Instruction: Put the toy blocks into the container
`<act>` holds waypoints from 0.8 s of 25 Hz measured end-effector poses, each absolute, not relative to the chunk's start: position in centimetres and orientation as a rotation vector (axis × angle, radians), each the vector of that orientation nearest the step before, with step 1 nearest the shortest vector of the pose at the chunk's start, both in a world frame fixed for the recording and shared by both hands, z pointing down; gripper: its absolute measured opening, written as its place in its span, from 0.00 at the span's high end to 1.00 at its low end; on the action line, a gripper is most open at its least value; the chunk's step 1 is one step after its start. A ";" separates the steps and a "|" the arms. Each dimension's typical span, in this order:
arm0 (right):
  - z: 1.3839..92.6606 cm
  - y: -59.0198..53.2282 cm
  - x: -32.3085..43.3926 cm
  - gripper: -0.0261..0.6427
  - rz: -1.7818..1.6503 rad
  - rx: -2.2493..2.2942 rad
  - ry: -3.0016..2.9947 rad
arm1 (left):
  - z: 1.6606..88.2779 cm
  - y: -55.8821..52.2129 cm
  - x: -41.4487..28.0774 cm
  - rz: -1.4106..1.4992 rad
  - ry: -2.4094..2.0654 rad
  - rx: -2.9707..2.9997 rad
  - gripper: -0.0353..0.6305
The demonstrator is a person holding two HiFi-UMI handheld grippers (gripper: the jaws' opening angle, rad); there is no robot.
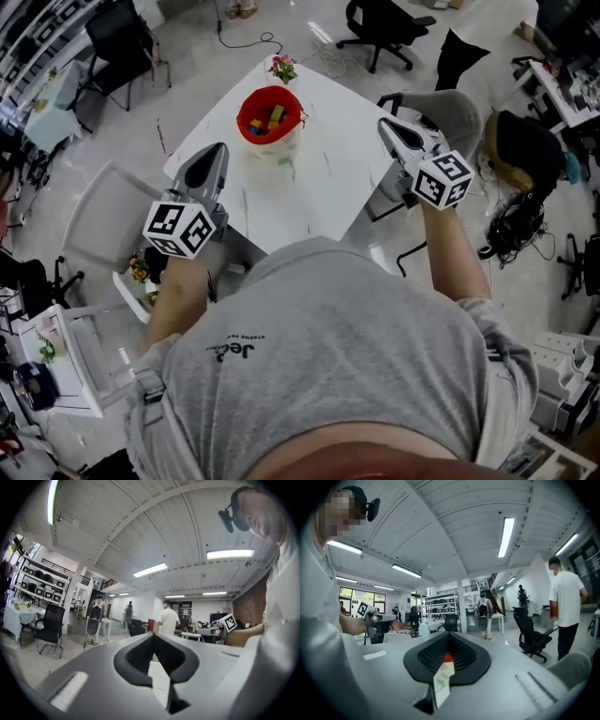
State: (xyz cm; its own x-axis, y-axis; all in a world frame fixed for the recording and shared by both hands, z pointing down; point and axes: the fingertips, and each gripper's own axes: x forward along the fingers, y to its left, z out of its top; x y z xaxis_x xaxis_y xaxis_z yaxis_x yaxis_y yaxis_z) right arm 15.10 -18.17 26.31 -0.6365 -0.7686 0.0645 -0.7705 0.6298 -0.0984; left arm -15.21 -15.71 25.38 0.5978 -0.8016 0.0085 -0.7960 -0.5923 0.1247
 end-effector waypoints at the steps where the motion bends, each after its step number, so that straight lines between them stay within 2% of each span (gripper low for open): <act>1: 26.2 -18.0 15.2 0.96 0.180 1.336 -2.817 | 25.6 -15.6 -15.2 -0.082 -1.352 2.696 0.86; 20: 26.7 -19.1 13.4 0.96 0.174 1.251 -2.822 | 26.5 -16.0 -16.6 -0.101 -1.382 2.642 0.86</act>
